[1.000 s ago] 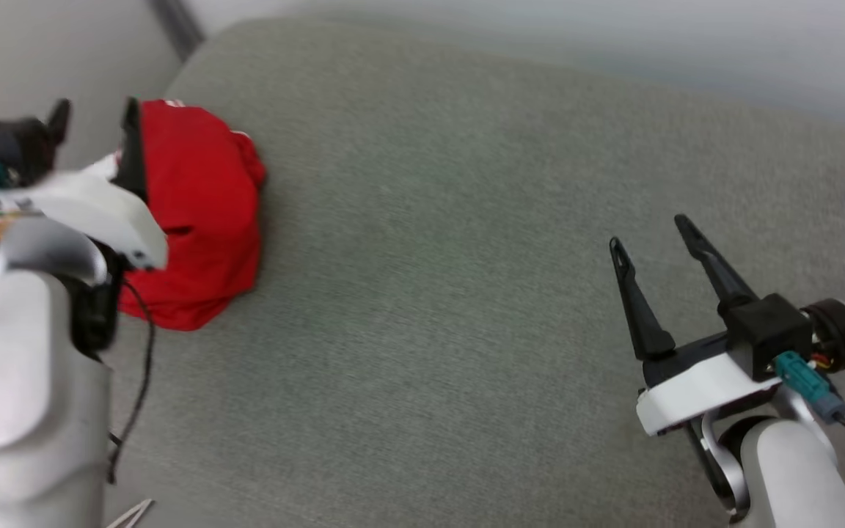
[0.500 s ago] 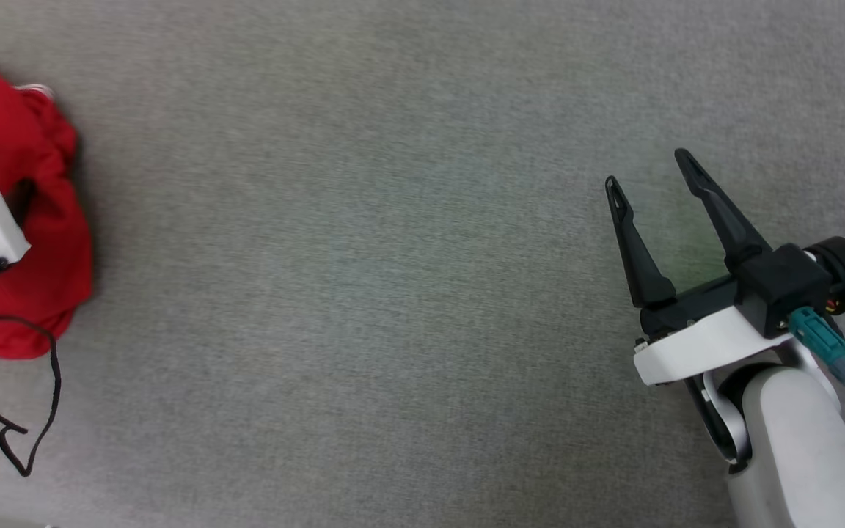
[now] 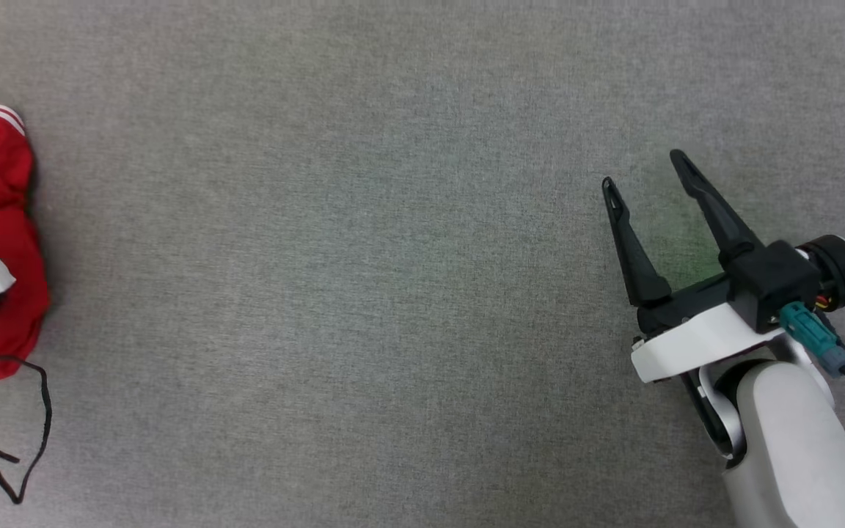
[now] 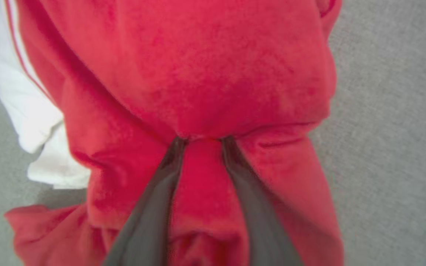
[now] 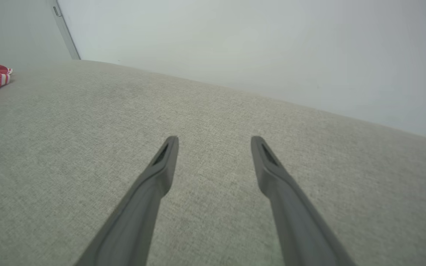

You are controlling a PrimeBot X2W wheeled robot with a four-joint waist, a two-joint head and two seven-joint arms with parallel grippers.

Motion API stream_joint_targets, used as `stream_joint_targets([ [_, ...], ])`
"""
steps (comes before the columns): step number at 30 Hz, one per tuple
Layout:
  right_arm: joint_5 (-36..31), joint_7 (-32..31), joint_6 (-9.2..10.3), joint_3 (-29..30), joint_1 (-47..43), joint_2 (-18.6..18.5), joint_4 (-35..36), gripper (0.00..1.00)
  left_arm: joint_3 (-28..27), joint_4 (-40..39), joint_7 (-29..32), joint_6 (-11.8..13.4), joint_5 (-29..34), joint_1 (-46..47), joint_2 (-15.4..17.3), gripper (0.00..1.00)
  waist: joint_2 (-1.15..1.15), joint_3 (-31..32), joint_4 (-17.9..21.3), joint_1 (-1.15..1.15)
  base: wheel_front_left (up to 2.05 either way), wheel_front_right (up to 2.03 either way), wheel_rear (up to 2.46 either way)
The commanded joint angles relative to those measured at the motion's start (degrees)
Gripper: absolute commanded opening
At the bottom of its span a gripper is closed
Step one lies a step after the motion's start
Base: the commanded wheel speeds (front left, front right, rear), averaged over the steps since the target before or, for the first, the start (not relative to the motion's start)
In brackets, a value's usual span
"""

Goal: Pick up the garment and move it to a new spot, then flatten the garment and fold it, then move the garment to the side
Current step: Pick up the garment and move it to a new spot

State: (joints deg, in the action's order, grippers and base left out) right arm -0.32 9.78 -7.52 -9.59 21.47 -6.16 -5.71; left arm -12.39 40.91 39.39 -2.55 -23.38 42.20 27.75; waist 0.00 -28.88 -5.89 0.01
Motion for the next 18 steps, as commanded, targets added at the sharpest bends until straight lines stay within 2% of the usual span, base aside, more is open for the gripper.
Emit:
stream_joint_targets([
  [1, -0.27, 0.17, 0.06, -0.08, 0.15, 0.13, -0.19, 1.00, 0.72, 1.69, -0.83, 0.51, 0.98, -2.50, -0.92, 0.00, 0.00, 1.58, -0.72, -0.01, 0.00, 0.00, 0.00],
  [5, -0.10, 0.28, 0.06, -0.25, -1.03, 0.43, -1.12, 1.00, 1.84, -0.38, -7.56, 1.41, 3.65, 0.22, 1.06, 0.00, 0.00, 5.26, -1.74, -0.01, 0.00, 0.00, 0.00],
  [7, 0.07, 0.36, 0.06, -0.16, -1.89, 0.72, -1.67, 1.00, 1.83, -1.17, -12.38, 2.09, 4.33, 1.53, 0.85, 0.00, 0.00, 7.50, -2.25, -0.01, 0.00, 0.00, 0.00],
  [13, 0.49, 0.41, 0.06, 0.91, -4.97, 1.81, -3.12, 1.00, 4.67, -1.88, -24.24, 0.72, 7.35, 4.61, 0.80, 0.00, 0.00, 14.94, -3.32, -0.01, 0.00, 0.00, 0.00],
  [18, 0.70, 0.17, 0.06, 1.54, -7.77, 2.60, -3.32, 1.00, 6.43, -2.67, -32.34, -0.98, 7.43, 6.42, -1.32, 0.00, 0.00, 20.47, -2.50, -0.01, 0.00, 0.00, 0.00],
])
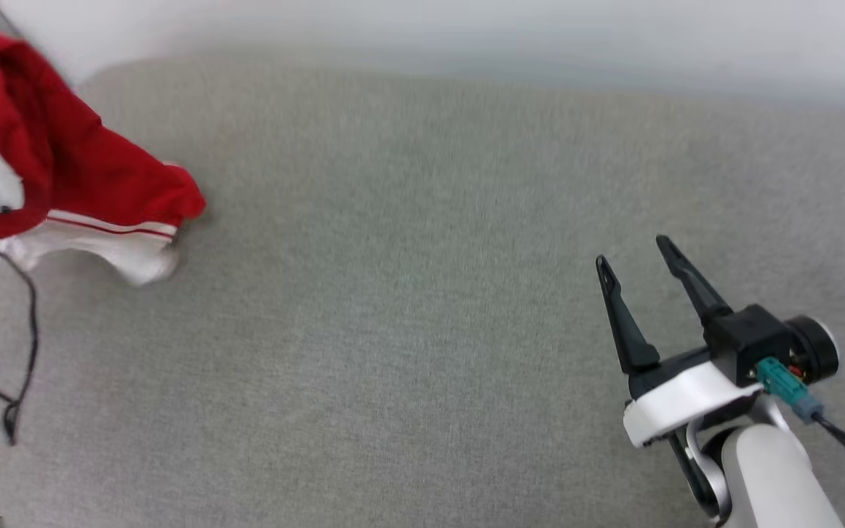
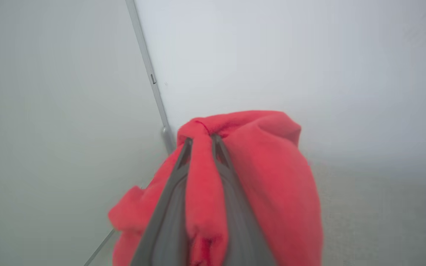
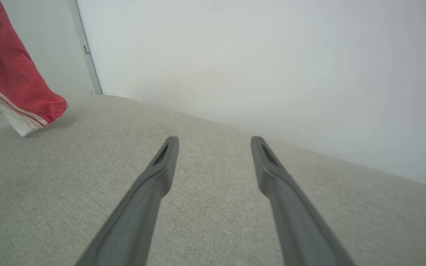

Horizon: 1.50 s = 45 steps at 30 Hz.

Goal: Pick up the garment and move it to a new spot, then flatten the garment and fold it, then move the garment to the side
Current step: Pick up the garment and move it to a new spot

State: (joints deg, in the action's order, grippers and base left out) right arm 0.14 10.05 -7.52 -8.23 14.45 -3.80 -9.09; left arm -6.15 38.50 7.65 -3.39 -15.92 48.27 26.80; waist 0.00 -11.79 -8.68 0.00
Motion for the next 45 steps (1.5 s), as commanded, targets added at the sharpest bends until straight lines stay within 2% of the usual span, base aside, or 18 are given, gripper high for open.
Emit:
stream_joint_targets([
  [1, 0.20, -0.22, 0.06, 0.46, -1.26, 0.31, 0.09, 1.00, 0.92, -0.42, -1.75, -0.46, 0.45, 0.28, -0.65, 0.00, 0.00, 4.35, 0.62, 0.00, 0.00, 0.00, 0.00],
  [8, -0.24, -1.64, 0.06, 2.94, -4.99, 0.80, 1.75, 1.00, 5.40, -4.36, -7.62, -1.62, 0.35, -3.38, -7.70, 0.00, 0.00, 9.37, 4.60, 0.00, 0.00, 0.00, 0.00],
  [14, -0.83, -3.27, 0.06, 5.63, -7.67, 0.91, 4.10, 1.00, 10.86, -10.03, -8.39, -2.19, 0.55, -11.24, -14.51, 0.00, 0.00, 11.56, 10.00, 0.00, 0.00, 0.00, 0.00],
  [19, -0.80, -4.63, 0.06, 6.37, -8.90, 0.92, 6.29, 1.00, 16.77, -14.72, -7.90, -3.15, -1.27, -17.07, -20.61, 0.00, 0.00, 10.75, 14.47, 0.00, 0.00, 0.00, 0.00],
  [26, 0.35, -5.11, 0.06, 5.51, -8.47, 0.94, 7.63, 1.00, 28.30, -15.50, -6.52, -3.95, -4.27, -25.13, -23.27, 0.00, 0.00, 7.33, 18.30, 0.00, 0.00, 0.00, 0.00],
  [32, 1.45, -4.20, 0.06, 5.23, -7.96, 0.95, 7.01, 1.00, 35.94, -11.18, -5.59, -3.99, -5.47, -30.92, -23.75, 0.00, 0.00, 4.71, 18.91, 0.00, 0.00, 0.00, 0.00],
  [33, 1.52, -4.12, 0.06, 5.25, -7.83, 0.95, 6.74, 1.00, 36.85, -10.47, -5.69, -4.01, -5.49, -31.33, -23.80, 0.16, 0.00, 4.50, 18.78, 0.00, 0.00, 0.00, 0.00],
  [34, 1.59, -4.01, 0.06, 5.28, -7.78, 0.95, 6.51, 1.00, 37.69, -9.80, -5.86, -4.02, -5.41, -31.67, -23.82, 0.46, 0.00, 4.48, 18.65, 0.00, 0.00, 0.00, 0.00],
  [35, 1.70, -3.90, 0.06, 5.39, -7.68, 0.95, 6.35, 1.00, 38.46, -9.51, -6.35, -4.03, -5.36, -31.81, -23.84, 0.71, 0.00, 4.37, 18.40, 0.00, 0.00, 0.00, 0.00],
  [36, 1.81, -3.79, 0.06, 5.43, -7.64, 0.95, 6.13, 1.00, 39.31, -9.26, -6.86, -4.04, -5.24, -31.85, -23.87, 1.00, 0.00, 4.55, 18.08, 0.00, 0.00, 0.00, 0.00],
  [40, 1.70, -3.56, 0.06, 5.69, -8.00, 0.94, 5.24, 1.00, 39.52, -10.58, -11.69, -2.79, -5.79, -31.26, -23.88, 1.00, 0.00, 6.44, 16.64, 0.00, 0.00, 0.00, 0.00],
  [45, 1.14, -4.24, 0.06, 6.07, -9.81, 0.94, 4.87, 1.00, 37.34, -14.81, -17.93, 1.02, -6.94, -31.45, -23.89, 1.00, 0.00, 9.90, 14.85, 0.00, 0.00, 0.00, 0.00],
])
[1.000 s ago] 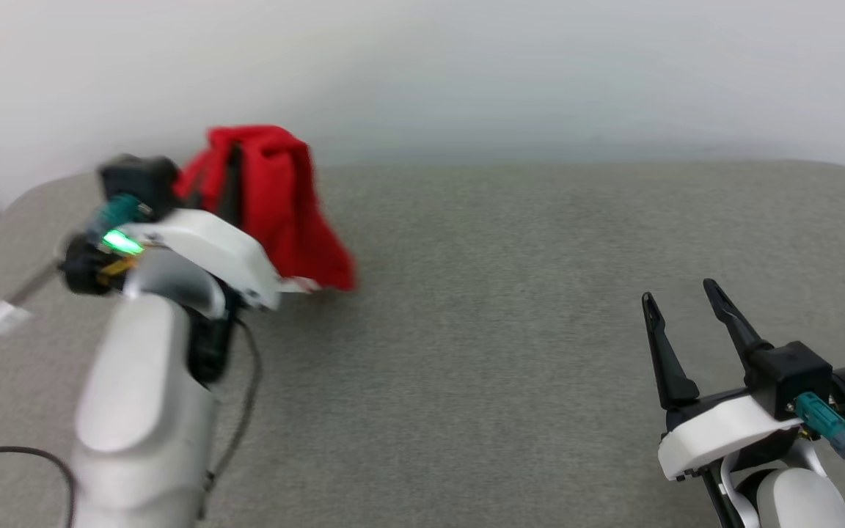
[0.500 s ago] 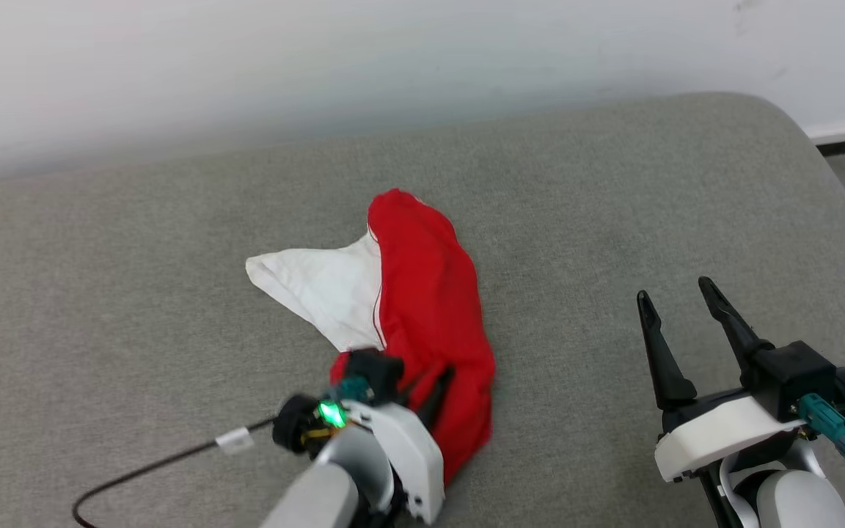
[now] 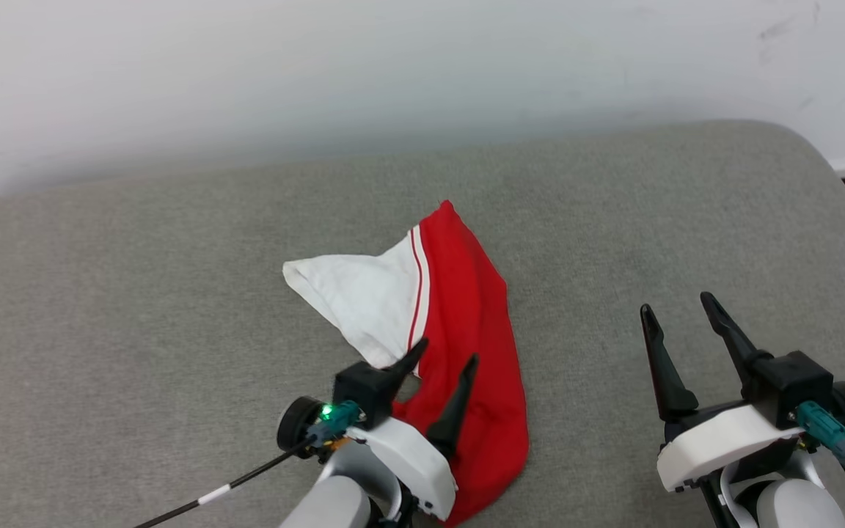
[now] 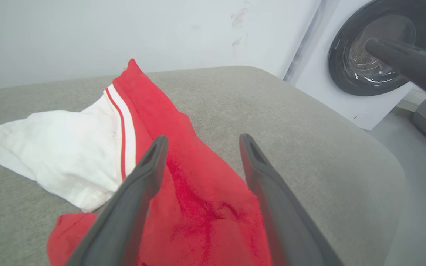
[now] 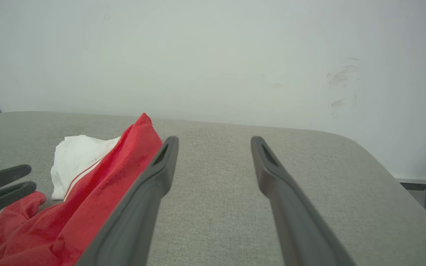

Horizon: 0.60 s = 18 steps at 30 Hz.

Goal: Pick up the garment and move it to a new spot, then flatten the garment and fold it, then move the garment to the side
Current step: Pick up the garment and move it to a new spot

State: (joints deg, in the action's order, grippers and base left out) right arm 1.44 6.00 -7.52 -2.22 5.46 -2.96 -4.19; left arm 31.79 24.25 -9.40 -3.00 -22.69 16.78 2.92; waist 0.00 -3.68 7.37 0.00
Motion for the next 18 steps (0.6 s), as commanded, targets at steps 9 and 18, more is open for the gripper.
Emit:
stream_joint_targets([
  [9, -0.54, -1.54, 0.06, 1.06, -2.98, 0.11, 1.47, 1.00, -8.39, -5.44, -3.48, 6.75, -2.25, -1.77, 3.56, 1.00, 0.00, 4.60, -3.14, 0.00, 0.00, 0.00, 0.00],
  [18, 1.56, -1.84, 0.06, 1.87, -4.73, 0.11, 1.25, 1.00, -16.37, -10.30, -3.42, 13.05, -3.52, -8.31, 10.55, 1.00, 0.00, 5.90, -3.58, 0.00, 0.00, 0.00, 0.00],
])
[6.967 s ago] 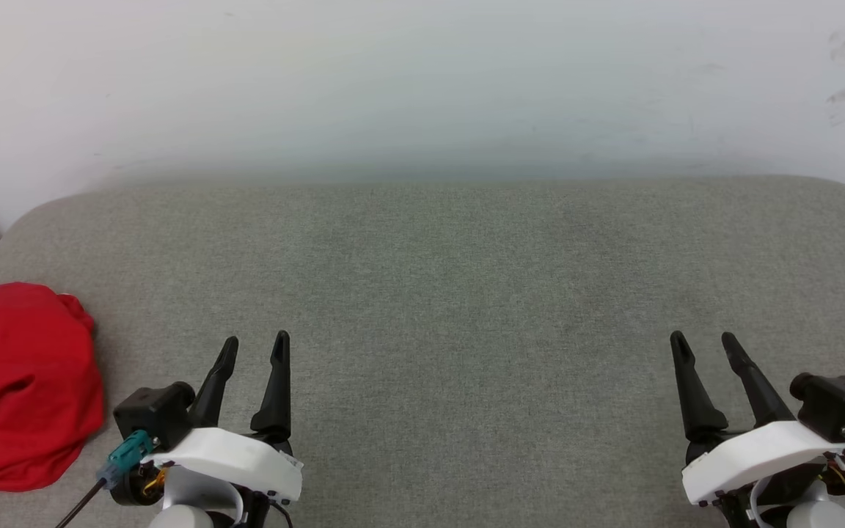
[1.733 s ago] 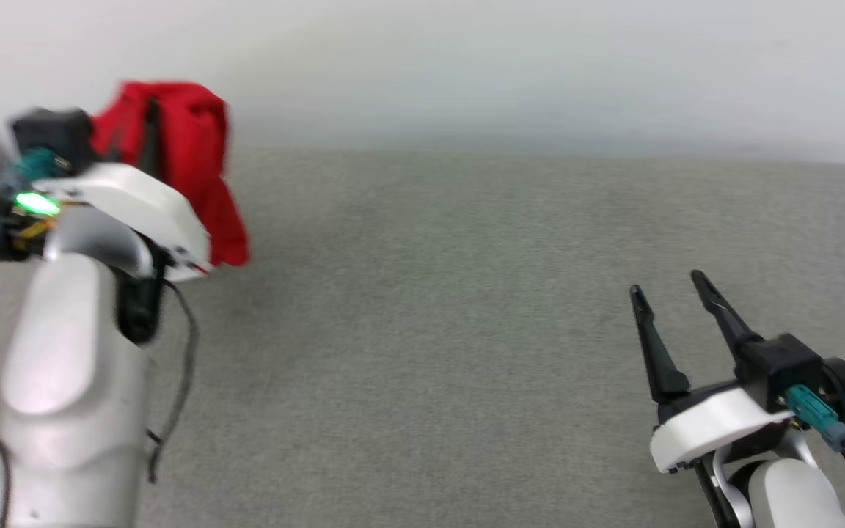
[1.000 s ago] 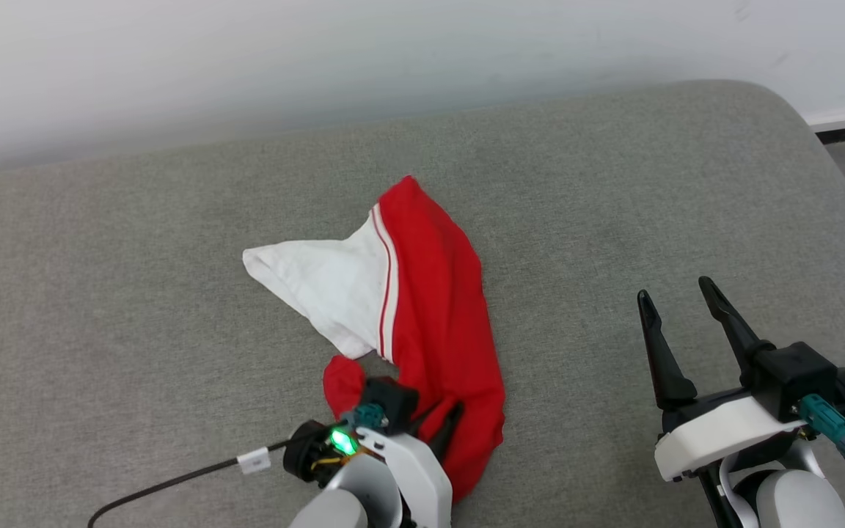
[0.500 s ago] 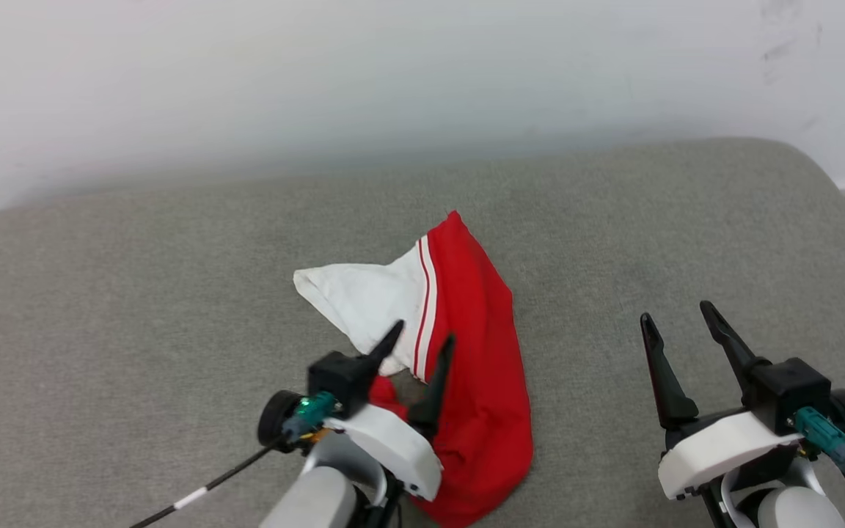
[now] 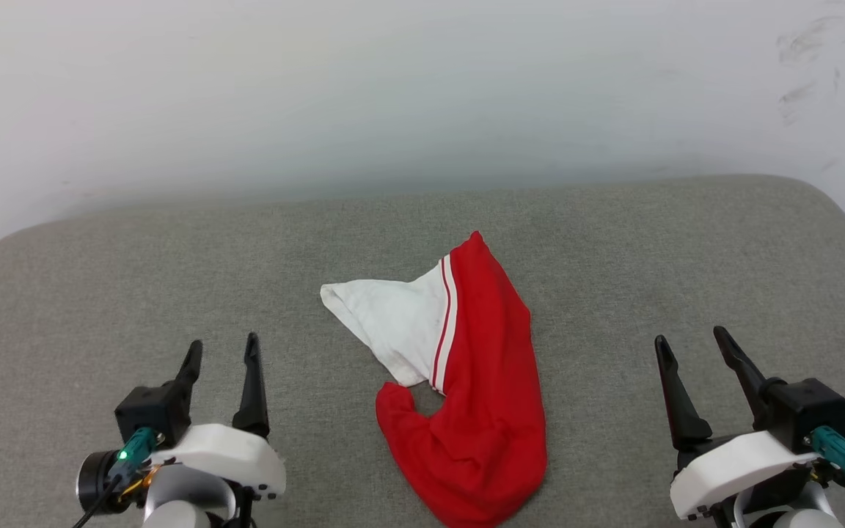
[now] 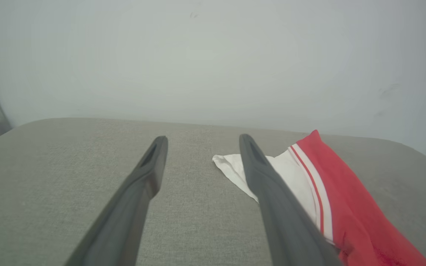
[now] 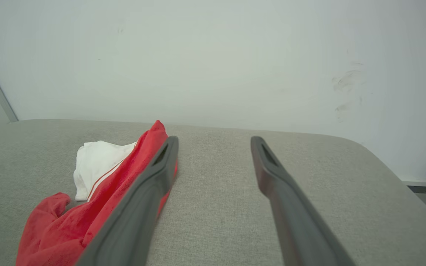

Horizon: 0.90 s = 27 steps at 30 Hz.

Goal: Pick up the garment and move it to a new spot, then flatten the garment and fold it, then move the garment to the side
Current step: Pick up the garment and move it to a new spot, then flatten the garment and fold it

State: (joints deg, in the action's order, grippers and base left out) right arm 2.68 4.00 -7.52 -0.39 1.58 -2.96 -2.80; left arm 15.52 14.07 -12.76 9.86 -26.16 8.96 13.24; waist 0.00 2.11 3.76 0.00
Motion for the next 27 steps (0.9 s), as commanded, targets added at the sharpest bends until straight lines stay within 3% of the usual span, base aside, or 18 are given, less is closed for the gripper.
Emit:
stream_joint_targets([
  [1, 0.81, 0.29, 0.06, 0.05, -0.88, 0.11, -0.39, 1.00, -0.56, -0.93, 0.22, 0.61, -0.27, -1.47, 0.50, 1.00, 0.00, 0.29, 0.04, 0.00, 0.00, 0.00, 0.00],
  [18, 1.89, 1.18, 0.06, -0.82, 0.08, 0.11, -2.64, 1.00, -0.91, -8.19, 3.23, 3.79, -0.19, -5.15, 2.46, 1.00, 0.00, -0.33, 0.31, 0.00, 0.00, 0.00, 0.00],
  [27, 1.59, 0.92, 0.06, -1.27, 1.19, 0.11, -2.31, 1.00, 0.90, -8.85, 6.97, 1.87, 1.05, 2.58, 4.06, 1.00, 0.00, -2.43, 1.08, 0.00, 0.00, 0.00, 0.00],
])
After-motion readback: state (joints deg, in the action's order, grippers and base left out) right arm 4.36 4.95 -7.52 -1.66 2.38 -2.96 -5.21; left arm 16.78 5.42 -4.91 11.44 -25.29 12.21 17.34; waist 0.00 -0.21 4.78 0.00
